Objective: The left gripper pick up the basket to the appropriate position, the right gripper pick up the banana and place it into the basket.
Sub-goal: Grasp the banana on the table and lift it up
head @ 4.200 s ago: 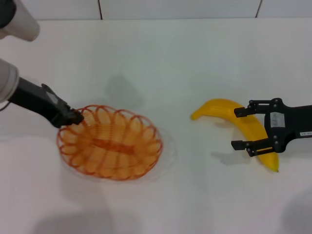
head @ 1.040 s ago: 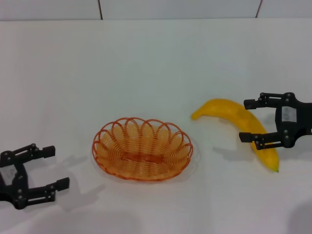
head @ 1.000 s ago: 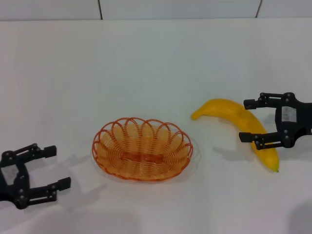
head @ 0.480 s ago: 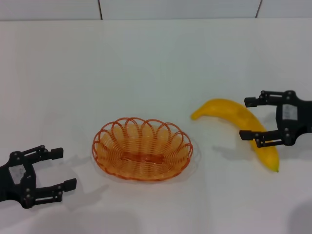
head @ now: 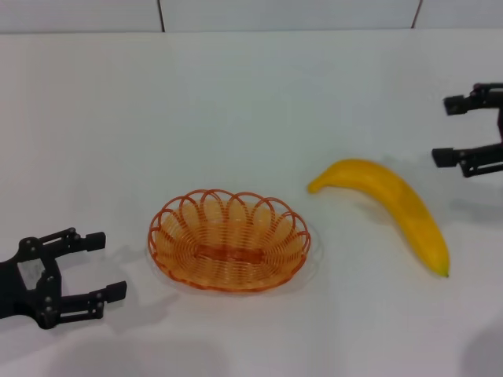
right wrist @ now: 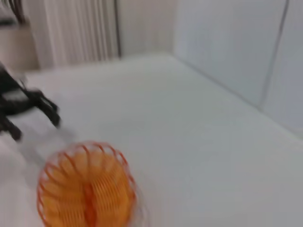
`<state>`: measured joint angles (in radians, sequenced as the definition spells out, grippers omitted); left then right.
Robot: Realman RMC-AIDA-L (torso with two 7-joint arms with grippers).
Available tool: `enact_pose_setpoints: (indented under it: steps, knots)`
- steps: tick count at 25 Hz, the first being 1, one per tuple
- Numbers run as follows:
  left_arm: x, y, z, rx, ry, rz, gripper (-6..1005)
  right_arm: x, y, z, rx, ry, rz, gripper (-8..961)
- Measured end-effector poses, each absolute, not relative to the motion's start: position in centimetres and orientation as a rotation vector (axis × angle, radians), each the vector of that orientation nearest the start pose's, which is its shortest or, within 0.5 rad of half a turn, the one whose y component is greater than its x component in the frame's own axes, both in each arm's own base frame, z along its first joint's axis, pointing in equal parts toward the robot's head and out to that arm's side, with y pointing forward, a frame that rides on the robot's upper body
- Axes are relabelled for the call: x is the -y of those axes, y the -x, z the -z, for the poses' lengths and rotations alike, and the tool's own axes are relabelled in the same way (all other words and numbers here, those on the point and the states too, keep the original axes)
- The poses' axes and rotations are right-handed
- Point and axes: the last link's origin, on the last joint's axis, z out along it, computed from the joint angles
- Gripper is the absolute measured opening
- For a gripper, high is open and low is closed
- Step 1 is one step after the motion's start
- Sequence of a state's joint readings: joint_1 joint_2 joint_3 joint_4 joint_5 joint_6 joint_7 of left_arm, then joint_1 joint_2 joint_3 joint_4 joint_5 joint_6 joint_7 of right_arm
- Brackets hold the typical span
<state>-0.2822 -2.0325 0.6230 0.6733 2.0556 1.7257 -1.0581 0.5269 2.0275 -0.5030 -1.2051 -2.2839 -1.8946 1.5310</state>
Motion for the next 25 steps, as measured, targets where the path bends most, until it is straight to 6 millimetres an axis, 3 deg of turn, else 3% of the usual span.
enact_pose_setpoints:
  steps: [5, 10, 14, 20, 25]
  knots:
    - [-24.4, 33.4, -2.5, 0.459, 2.725, 0.613, 850, -33.7, -21.0, -10.6, -0.263, 2.816, 0.071, 737]
    - [-24.5, 33.6, -2.5, 0.465, 2.719, 0.599, 850, -35.0, -16.8, -7.1, -0.008, 2.819, 0.417, 735]
    - [-24.7, 33.4, -2.5, 0.457, 2.722, 0.599, 850, -35.4, -15.1, -3.8, 0.026, 2.790, 0.588, 733]
    - [-25.4, 32.9, -2.5, 0.441, 2.729, 0.607, 850, -36.2, -15.4, -2.5, -0.178, 2.762, 0.606, 730]
    - [-25.4, 32.9, -2.5, 0.441, 2.730, 0.608, 850, -37.1, -16.9, -1.4, -0.365, 2.738, 0.643, 727]
